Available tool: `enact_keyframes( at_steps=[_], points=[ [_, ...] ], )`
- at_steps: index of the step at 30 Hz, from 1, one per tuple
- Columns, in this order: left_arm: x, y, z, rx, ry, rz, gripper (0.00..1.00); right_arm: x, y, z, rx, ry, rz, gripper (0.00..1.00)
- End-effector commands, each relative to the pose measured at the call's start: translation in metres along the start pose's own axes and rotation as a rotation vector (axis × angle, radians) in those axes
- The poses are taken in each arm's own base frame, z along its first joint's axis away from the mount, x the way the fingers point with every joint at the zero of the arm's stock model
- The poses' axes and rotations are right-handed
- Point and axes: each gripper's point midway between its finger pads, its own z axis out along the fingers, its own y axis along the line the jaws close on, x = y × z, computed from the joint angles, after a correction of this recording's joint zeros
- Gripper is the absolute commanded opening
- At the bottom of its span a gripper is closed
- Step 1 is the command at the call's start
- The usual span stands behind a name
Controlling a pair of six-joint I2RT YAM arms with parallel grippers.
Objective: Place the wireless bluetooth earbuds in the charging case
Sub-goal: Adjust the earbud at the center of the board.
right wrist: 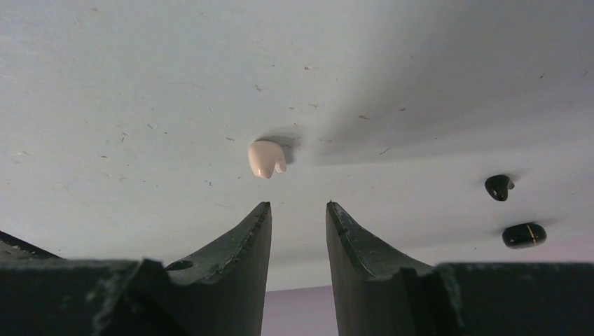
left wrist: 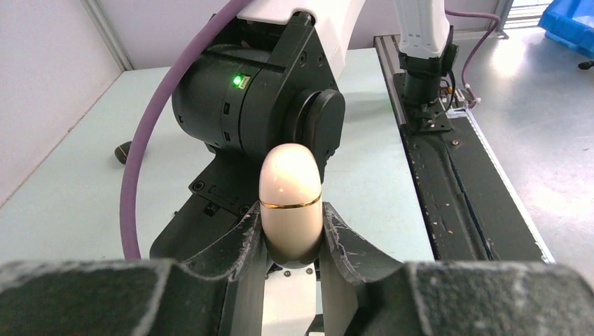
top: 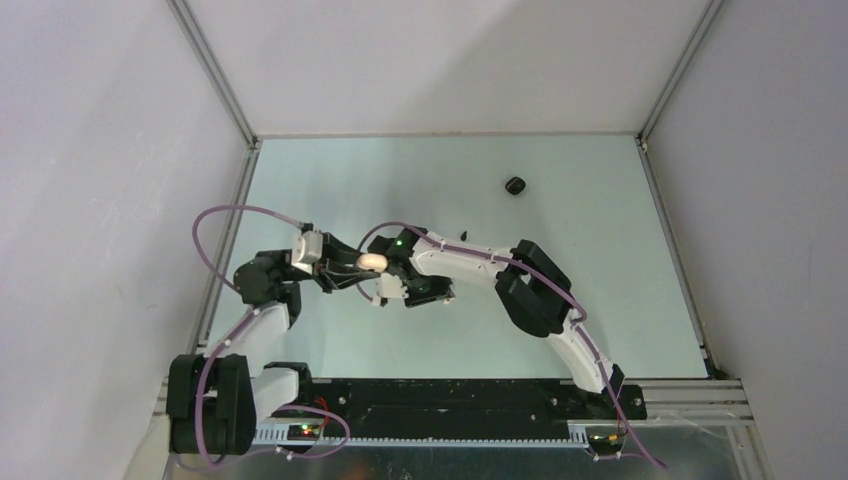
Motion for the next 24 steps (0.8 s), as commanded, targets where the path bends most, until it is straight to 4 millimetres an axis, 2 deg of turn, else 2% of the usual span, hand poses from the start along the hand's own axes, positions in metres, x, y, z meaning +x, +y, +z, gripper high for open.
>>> enact_keyframes(
  at_steps=[1,5,9,15,20,22,24],
  points=[
    [-0.025,-0.004,0.009,0.023,-0.034,0.105,0.00,-0.025,0.014,-0.010,0.018,0.002,-0.077,0.40],
    [-0.028,-0.004,0.004,0.018,-0.013,0.111,0.00,-0.016,-0.006,-0.017,0.059,-0.008,-0.019,0.40],
    [-0.026,-0.004,-0.002,0.016,0.014,0.109,0.00,0.009,-0.031,-0.036,0.083,-0.073,0.120,0.42],
    [-0.024,0.009,-0.020,-0.045,0.059,0.093,0.00,0.029,-0.048,-0.062,0.147,-0.221,0.278,0.51],
    [-0.021,0.014,-0.034,-0.119,0.075,0.096,0.00,0.029,-0.067,-0.075,0.208,-0.315,0.419,0.53],
    [-0.014,0.011,-0.036,-0.126,0.077,0.084,0.00,0.022,-0.070,-0.086,0.189,-0.395,0.473,0.53],
    [0.000,0.005,-0.037,-0.129,0.076,0.048,0.00,0.012,-0.069,-0.109,0.170,-0.507,0.498,0.54]
  ],
)
